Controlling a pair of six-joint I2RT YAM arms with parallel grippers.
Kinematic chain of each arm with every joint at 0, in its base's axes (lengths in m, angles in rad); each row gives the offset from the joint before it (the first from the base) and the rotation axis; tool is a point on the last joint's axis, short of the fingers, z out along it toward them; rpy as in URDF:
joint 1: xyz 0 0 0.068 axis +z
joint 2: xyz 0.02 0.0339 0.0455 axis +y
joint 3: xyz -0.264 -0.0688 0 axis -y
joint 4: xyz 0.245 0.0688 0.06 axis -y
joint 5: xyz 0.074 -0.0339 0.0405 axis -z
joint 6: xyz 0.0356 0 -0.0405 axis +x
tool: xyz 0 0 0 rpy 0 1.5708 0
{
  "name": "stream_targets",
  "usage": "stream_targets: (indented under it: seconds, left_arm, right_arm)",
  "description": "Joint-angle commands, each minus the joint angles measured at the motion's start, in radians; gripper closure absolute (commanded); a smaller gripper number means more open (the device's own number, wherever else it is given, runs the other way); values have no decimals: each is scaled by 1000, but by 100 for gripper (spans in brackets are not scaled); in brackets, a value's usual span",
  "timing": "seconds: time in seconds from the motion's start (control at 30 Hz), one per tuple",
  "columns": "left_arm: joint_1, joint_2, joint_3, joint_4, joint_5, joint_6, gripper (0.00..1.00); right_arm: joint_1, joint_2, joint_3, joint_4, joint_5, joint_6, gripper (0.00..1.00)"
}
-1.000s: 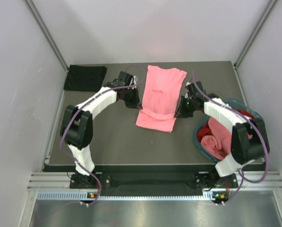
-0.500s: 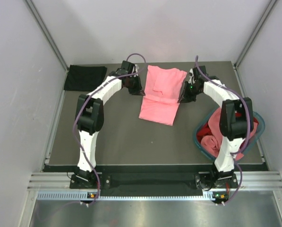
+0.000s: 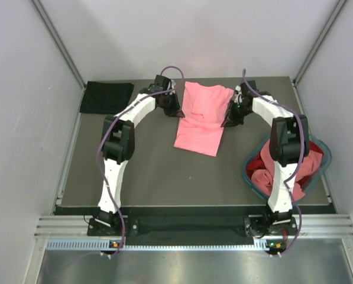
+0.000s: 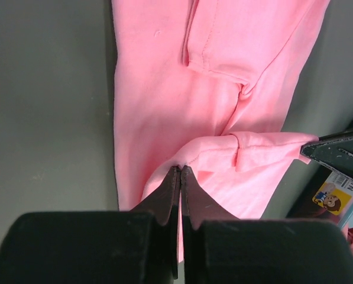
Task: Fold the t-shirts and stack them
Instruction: Fold the tshirt
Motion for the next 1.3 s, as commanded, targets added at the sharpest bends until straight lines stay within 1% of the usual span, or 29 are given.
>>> stream_targets:
  seconds: [0.0, 0.33, 0.43, 0.73, 0.77, 0.83, 0.87, 0.9, 0.93, 1.0, 1.03, 1.07, 1.1, 1.13, 1.17, 1.2, 1.23, 1.27]
  left_arm:
    - [7, 11, 46, 24, 22, -19, 100]
    - [14, 6, 43, 23, -39, -36, 100]
    - [14, -14, 15, 41, -73, -40, 100]
    - [27, 20, 30, 47, -48, -59, 100]
    - [27, 26, 38, 46, -41, -59, 99]
    - [27, 54, 73, 35, -22, -53, 91]
    - [27, 61, 90, 26, -9, -50, 81]
    - [27, 75, 122, 20, -5, -36, 76]
    - [27, 78, 141, -18, -8, -22, 71]
    - [27, 75, 190, -67, -63, 24, 59]
    - [27, 66, 196, -91, -91, 42, 55]
    - [29, 54, 194, -124, -137, 56, 53]
    - [30, 19, 176, -135, -160, 84, 53]
    - [30, -3, 158, -146, -182, 96, 53]
    - [30, -27, 133, -151, -200, 104, 53]
    - [30, -88, 60, -146, -235, 114, 53]
    - [30, -121, 17, -135, -245, 118, 53]
    - [30, -156, -31, -123, -248, 118, 53]
  right_arm:
    - [-22, 15, 58, 2, -23, -18, 96]
    - [-40, 63, 121, -17, -41, -24, 95]
    - [-44, 69, 128, -18, -48, -22, 94]
    - [-45, 110, 165, -20, -69, -8, 89]
    - [-45, 118, 173, -20, -68, -8, 89]
    - [-44, 124, 176, -20, -68, 1, 87]
    - [-45, 129, 182, -20, -63, 2, 85]
    - [-47, 130, 185, -23, -58, 5, 82]
    - [-47, 133, 190, -25, -51, 10, 77]
    - [-51, 141, 213, -38, -40, 10, 72]
    - [-54, 141, 225, -46, -23, -1, 66]
    - [-54, 145, 263, -61, -9, -13, 64]
    - [-56, 148, 294, -116, 15, -57, 61]
    - [-53, 150, 326, -155, 90, -79, 56]
    - [-42, 142, 384, -184, 131, -102, 53]
    - [-36, 133, 406, -237, 171, -141, 51]
    - [-27, 124, 426, -257, 251, -155, 46]
    - [-7, 94, 423, -268, 274, -165, 45]
